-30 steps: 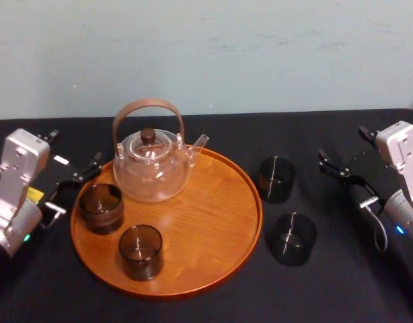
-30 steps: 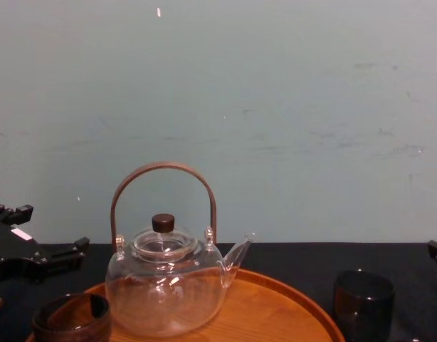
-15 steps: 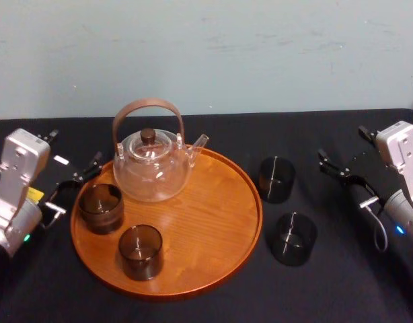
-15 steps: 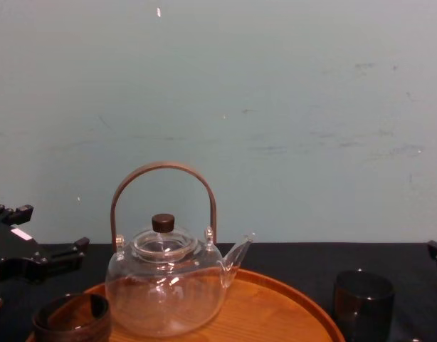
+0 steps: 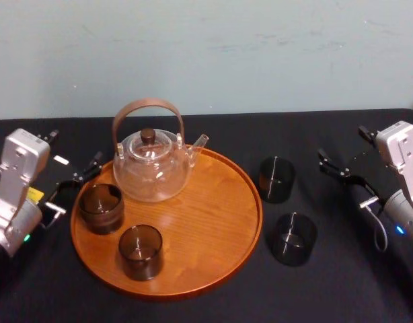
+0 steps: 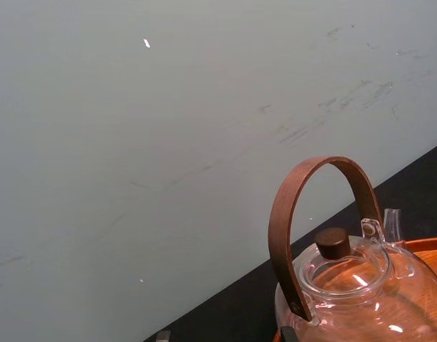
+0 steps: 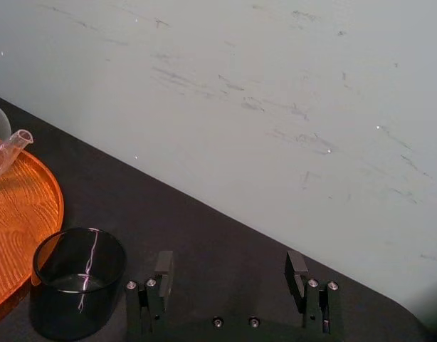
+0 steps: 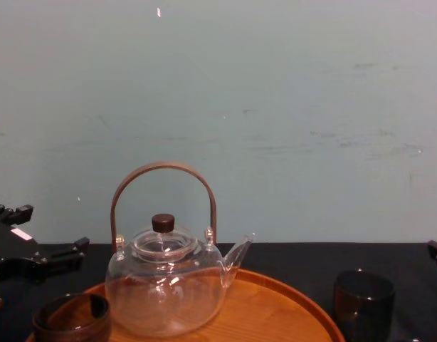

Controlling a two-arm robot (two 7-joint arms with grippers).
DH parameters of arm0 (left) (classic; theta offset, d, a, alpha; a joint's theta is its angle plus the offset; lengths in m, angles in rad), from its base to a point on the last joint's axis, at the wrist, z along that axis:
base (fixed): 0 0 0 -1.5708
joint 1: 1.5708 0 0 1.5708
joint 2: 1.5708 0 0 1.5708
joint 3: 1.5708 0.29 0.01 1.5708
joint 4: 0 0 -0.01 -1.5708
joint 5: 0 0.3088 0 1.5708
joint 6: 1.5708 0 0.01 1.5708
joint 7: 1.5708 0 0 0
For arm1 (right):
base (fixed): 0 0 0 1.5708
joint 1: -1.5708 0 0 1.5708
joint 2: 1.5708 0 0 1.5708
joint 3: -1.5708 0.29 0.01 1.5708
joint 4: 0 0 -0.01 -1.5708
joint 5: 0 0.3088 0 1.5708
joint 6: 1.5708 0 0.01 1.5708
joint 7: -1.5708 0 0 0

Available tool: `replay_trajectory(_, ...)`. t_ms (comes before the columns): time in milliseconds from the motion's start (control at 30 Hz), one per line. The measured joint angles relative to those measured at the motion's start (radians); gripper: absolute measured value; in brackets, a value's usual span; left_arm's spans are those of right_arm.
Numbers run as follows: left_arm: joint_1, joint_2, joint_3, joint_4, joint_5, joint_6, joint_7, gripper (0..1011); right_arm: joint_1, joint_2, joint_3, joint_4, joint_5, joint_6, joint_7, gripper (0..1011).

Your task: Pick up the glass from the table and place it on the tray.

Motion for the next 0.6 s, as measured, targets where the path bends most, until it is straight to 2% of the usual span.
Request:
replay_trajectory(333, 0.0, 0.0, 0.0, 0.0, 0.0, 0.0, 0.0, 1001, -0.004, 0.001, 0.005, -0.003, 0.001, 0.001, 0.006, 1002)
replay_trajectory(600, 0.0, 0.0, 0.0, 0.0, 0.0, 0.0, 0.0, 1001, -0.047, 0.027, 0.037, -0.051, 0.027, 0.01, 0.067, 1002)
